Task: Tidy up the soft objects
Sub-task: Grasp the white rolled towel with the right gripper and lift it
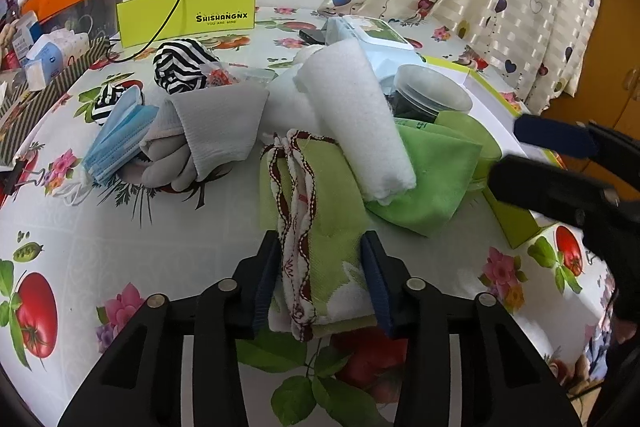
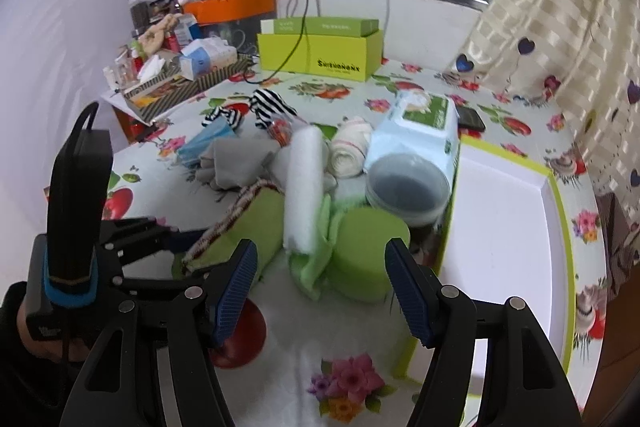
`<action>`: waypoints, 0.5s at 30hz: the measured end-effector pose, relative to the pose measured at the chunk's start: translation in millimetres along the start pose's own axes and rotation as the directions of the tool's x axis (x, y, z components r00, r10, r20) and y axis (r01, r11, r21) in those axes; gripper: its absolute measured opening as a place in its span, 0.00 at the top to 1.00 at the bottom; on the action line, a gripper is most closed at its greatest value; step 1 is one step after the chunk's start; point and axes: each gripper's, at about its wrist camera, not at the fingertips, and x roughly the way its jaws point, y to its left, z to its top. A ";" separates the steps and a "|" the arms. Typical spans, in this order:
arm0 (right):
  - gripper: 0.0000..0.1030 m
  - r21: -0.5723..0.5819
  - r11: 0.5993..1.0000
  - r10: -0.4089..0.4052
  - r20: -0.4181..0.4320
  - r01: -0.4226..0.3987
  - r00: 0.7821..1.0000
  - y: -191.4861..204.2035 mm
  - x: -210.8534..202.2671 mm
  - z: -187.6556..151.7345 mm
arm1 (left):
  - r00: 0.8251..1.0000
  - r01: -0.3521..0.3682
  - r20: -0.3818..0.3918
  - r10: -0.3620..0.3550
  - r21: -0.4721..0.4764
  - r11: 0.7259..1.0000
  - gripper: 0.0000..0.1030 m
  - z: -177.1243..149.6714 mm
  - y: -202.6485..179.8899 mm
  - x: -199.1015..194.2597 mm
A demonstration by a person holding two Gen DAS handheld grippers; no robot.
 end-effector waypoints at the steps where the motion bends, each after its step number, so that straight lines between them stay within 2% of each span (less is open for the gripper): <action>1: 0.36 -0.006 1.000 0.002 0.003 -0.002 1.000 0.8 1.5 3.3 | 1.000 0.002 0.002 -0.002 -0.003 1.000 0.62 -0.2 1.2 -1.2; 8: 0.46 -0.052 0.998 0.017 -0.008 -0.017 1.000 8.0 22.5 27.7 | 1.000 -0.007 0.015 0.007 -0.023 1.000 0.66 -1.7 12.1 -9.6; 15: 0.51 -0.092 0.996 -0.002 -0.091 -0.006 0.996 10.6 62.2 47.9 | 0.999 -0.009 0.031 0.011 -0.048 0.999 0.66 -2.5 22.8 -16.1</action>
